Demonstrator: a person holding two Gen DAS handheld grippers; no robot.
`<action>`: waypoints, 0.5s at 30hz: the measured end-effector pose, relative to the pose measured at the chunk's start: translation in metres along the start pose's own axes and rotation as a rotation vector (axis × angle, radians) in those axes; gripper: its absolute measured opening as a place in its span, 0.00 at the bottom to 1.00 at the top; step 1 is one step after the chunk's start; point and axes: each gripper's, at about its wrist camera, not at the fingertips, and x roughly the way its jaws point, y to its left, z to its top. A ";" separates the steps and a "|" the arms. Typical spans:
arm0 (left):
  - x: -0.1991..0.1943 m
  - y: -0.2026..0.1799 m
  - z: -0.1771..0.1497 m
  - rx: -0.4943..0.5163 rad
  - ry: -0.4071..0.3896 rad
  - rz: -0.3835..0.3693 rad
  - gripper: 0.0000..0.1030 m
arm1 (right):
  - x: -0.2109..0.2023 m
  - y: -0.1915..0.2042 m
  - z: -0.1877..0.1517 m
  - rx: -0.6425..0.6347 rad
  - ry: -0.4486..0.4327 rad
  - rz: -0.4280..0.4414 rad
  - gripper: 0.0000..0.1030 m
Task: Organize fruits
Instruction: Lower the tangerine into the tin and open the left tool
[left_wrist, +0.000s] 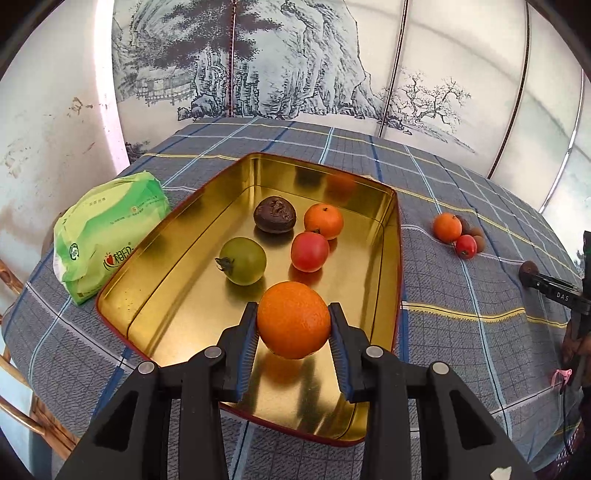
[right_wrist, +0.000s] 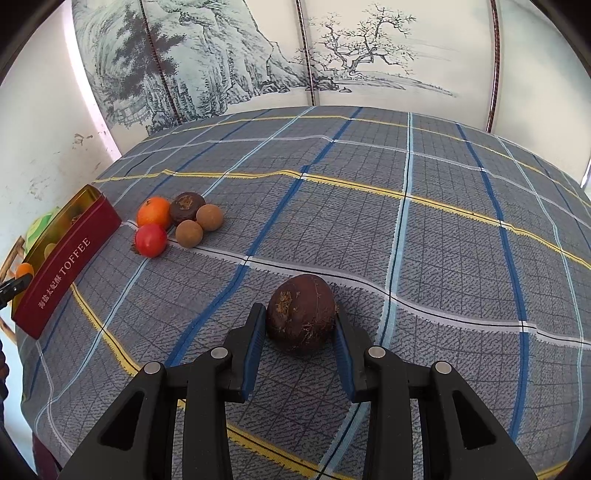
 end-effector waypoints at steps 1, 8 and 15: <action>0.001 0.000 0.000 0.001 0.001 -0.001 0.32 | 0.000 0.000 0.000 0.000 0.000 0.000 0.35; 0.004 -0.002 0.000 0.012 0.005 0.006 0.32 | 0.000 -0.001 0.000 0.000 0.000 0.000 0.35; 0.005 -0.002 -0.001 0.016 0.005 0.014 0.32 | 0.001 -0.001 0.001 0.000 0.000 0.000 0.35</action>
